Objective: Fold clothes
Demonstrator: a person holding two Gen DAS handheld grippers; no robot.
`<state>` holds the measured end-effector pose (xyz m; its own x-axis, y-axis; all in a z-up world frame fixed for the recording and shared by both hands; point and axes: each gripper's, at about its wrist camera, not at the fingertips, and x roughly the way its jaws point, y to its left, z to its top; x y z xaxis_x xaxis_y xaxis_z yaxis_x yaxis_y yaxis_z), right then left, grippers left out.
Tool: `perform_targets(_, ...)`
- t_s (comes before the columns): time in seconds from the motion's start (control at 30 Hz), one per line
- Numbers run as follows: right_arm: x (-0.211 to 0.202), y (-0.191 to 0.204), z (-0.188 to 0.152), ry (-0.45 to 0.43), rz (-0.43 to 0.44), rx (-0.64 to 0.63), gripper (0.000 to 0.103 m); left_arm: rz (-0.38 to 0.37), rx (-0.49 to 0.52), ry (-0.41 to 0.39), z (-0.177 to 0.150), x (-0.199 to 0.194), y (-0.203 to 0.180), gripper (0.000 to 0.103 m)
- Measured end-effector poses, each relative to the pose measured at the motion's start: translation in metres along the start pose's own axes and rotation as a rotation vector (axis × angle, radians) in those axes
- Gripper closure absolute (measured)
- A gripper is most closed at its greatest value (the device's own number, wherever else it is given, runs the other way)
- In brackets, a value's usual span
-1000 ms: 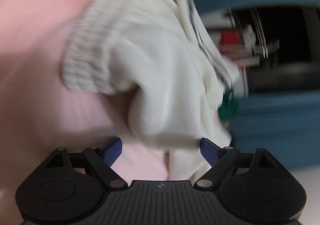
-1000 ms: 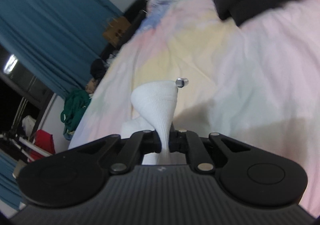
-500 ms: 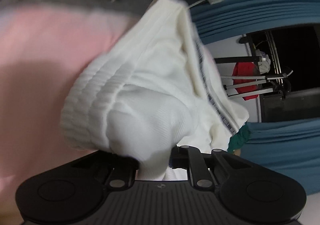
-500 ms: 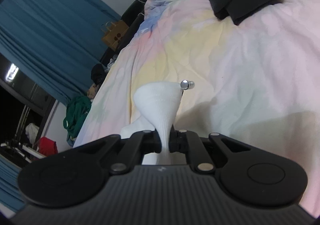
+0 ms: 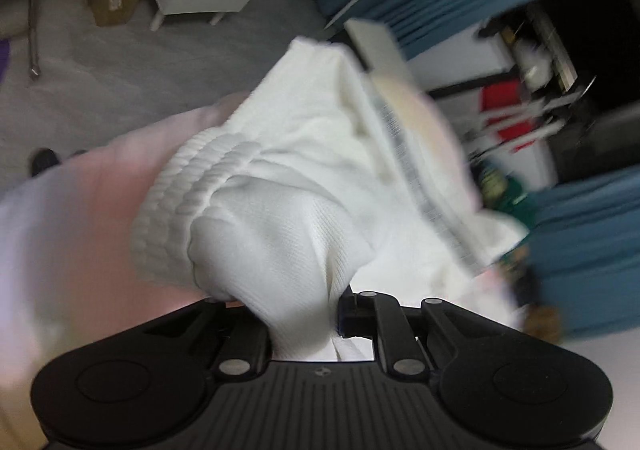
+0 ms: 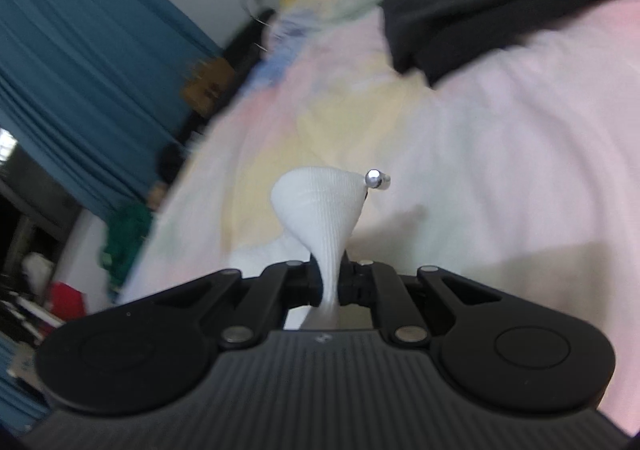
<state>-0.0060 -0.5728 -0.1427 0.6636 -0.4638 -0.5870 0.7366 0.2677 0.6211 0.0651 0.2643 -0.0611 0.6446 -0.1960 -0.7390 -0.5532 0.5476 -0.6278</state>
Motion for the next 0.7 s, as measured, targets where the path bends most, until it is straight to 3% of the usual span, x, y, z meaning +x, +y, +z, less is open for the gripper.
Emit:
perform_targets(0.1, 0.019, -0.012, -0.008, 0.097, -0.122, -0.024, 0.096, 0.080, 0.038, 0.040, -0.005, 0.015, 0.007, 0.088)
perform_targets(0.2, 0.024, -0.014, -0.009, 0.108, -0.126, -0.037, 0.095, 0.097, 0.082, 0.052, -0.006, 0.021, 0.007, 0.084)
perform_targets(0.37, 0.019, 0.009, -0.010, 0.080, -0.155, -0.147, 0.089, 0.137, 0.250, 0.015, -0.017, 0.005, -0.014, 0.064)
perform_targets(0.4, 0.017, 0.013, -0.010, 0.075, -0.158, -0.159, 0.086, 0.144, 0.311, 0.004, -0.021, 0.002, -0.021, 0.055)
perform_targets(0.43, 0.014, 0.016, -0.008, 0.064, -0.154, -0.166, 0.075, 0.157, 0.358, -0.006, -0.026, -0.004, -0.027, 0.045)
perform_targets(0.47, 0.010, 0.020, -0.007, 0.050, -0.150, -0.175, 0.055, 0.180, 0.405, -0.030, -0.031, -0.005, -0.034, 0.040)
perform_targets(0.53, -0.002, 0.029, -0.005, -0.005, -0.137, -0.208, 0.036, 0.222, 0.501, -0.087, -0.044, -0.014, -0.048, 0.027)
perform_targets(0.63, -0.025, 0.045, -0.006, -0.094, -0.093, -0.272, 0.027, 0.254, 0.585, -0.159, -0.066, -0.028, -0.062, 0.022)
perform_targets(0.7, -0.039, 0.057, -0.007, -0.124, -0.040, -0.306, 0.027, 0.264, 0.630, -0.205, -0.079, -0.036, -0.070, 0.020)
